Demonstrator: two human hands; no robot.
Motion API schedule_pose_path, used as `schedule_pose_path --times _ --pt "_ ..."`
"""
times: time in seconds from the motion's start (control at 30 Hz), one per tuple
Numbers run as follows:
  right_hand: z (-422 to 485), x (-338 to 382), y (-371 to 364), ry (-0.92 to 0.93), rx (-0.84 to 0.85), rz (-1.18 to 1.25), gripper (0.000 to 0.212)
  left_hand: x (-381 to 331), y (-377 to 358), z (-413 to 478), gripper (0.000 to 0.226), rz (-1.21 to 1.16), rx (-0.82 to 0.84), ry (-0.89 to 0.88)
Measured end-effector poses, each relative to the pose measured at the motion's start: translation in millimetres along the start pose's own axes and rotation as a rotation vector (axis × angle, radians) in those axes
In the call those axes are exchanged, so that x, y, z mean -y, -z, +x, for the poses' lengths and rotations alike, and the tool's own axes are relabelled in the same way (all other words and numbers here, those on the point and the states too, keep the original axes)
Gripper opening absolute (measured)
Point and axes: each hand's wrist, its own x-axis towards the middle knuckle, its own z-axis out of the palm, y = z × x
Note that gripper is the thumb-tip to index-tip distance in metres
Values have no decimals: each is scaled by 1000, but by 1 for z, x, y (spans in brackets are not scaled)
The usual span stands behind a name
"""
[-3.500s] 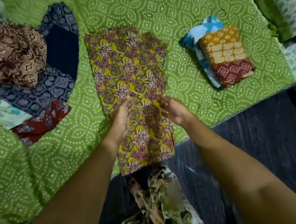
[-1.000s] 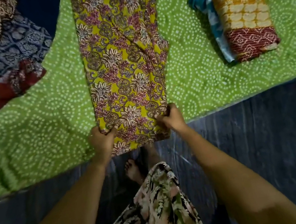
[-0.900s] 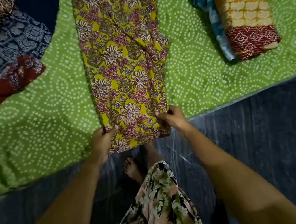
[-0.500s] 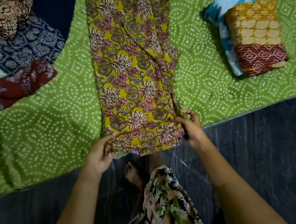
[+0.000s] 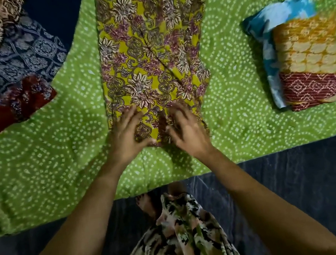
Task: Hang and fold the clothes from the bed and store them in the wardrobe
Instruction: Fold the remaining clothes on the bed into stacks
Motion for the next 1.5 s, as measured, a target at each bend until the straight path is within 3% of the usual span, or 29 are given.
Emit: schedule_pose_path --times 0.03,0.1,0.2,0.37,0.47,0.57,0.7,0.77,0.83,0.93,1.0,1.07,1.13,1.23,1.33,1.43,1.5 --pt "2 -5 -4 58 219 -178 67 7 -4 -3 105 154 123 -28" --pt "7 -17 -9 94 501 -464 83 18 -9 -8 112 363 208 -36" --pt "9 -23 -8 106 539 -619 76 21 -9 -8 92 450 197 -12" --pt "8 -9 -2 -35 553 -679 88 2 -3 -9 91 652 293 75" --pt "6 -1 8 -152 660 -635 74 -14 11 -8 81 743 454 108" --pt "2 5 23 -87 730 -523 56 -26 23 -10 79 727 698 161" --pt "-4 16 41 -118 1137 -482 35 -52 40 -24 54 745 1073 226" --pt "-5 25 51 -176 1279 -445 32 -64 48 -30 50 693 1164 329" --pt "1 36 68 -222 1247 -426 27 -66 60 -29 42 630 1077 361" --pt "17 43 85 -256 954 -477 28 -63 78 -10 28 548 625 279" --pt "27 44 83 -258 659 -539 31 -61 81 3 44 621 398 229" --pt "32 44 69 -238 466 -654 45 -56 74 9 68 680 257 174" --pt "34 41 48 -179 470 -598 61 -45 57 6 76 655 330 97" --pt "18 29 15 -131 713 -472 72 -19 23 -17 96 618 597 161" --pt "-5 8 -4 -33 699 -691 103 -3 -1 -40 114 602 484 170" --pt "-12 1 -7 43 518 -754 104 -3 -4 -44 96 616 369 150" --pt "-12 -2 -7 66 486 -759 106 -7 -1 -40 89 643 365 134"
